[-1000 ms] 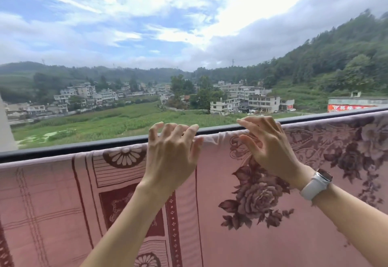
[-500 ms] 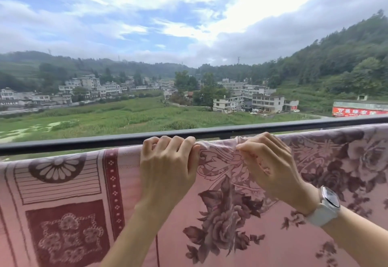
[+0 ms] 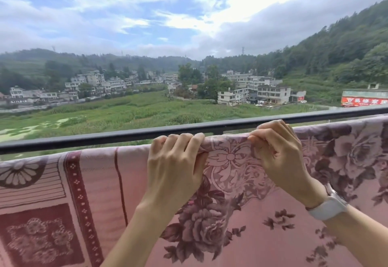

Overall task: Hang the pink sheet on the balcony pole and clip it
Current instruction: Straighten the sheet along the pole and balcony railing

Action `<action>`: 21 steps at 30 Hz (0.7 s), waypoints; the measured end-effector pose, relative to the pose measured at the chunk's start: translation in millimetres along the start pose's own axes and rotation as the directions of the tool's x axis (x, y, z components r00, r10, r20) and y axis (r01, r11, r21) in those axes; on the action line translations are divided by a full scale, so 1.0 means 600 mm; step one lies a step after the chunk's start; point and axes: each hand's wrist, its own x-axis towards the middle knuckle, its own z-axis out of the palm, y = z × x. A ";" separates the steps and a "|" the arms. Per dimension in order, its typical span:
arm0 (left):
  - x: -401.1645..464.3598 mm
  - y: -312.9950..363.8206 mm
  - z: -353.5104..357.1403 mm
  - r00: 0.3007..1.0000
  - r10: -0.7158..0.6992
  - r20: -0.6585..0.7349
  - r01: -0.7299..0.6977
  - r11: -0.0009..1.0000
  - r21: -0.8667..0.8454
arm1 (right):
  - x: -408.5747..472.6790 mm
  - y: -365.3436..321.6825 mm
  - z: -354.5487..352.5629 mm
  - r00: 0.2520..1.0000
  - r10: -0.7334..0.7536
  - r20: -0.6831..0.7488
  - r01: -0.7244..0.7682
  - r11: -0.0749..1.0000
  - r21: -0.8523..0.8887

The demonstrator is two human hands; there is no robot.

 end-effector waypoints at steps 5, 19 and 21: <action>0.019 0.045 0.001 0.999 -0.039 0.000 0.039 0.998 -0.049 | 0.001 0.060 -0.054 0.988 0.058 0.140 -0.052 0.997 -0.049; 0.114 0.208 0.070 0.997 0.027 0.066 -0.017 0.987 -0.159 | 0.011 0.168 -0.140 0.953 0.175 0.245 -0.150 0.981 -0.120; 0.123 0.223 0.073 0.995 0.074 0.065 -0.063 0.986 -0.154 | 0.005 0.182 -0.158 0.976 0.116 0.184 -0.084 0.981 -0.173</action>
